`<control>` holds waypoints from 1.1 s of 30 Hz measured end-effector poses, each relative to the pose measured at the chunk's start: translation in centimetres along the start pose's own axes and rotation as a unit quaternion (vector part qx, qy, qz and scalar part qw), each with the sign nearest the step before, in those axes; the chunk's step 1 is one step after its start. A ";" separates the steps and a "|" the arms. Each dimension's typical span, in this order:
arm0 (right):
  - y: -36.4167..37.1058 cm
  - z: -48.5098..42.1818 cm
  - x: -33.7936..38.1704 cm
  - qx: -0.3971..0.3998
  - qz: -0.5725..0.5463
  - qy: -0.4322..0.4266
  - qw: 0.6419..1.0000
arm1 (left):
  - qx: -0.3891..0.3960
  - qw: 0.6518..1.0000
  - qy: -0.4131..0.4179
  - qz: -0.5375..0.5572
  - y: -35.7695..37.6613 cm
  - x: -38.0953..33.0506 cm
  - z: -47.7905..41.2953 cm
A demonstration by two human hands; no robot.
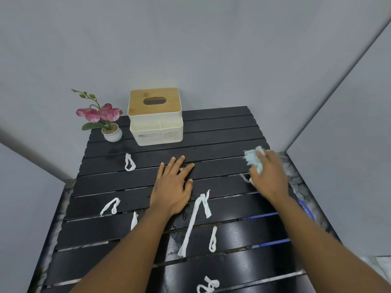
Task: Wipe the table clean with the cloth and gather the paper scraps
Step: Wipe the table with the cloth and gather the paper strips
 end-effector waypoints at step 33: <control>7.1 -0.6 12.4 0.142 -0.017 -0.234 0.962 | -0.039 0.999 -0.033 0.009 -0.5 2.3 -4.1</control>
Point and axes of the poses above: each hand's wrist, its own z-axis away from the middle knuckle, its own y-axis out of the palm, x = y × z, the point moved 4 cm from there along -z, towards the middle knuckle, and after that the axes turned 7 degrees about y, right-handed, at the moved point
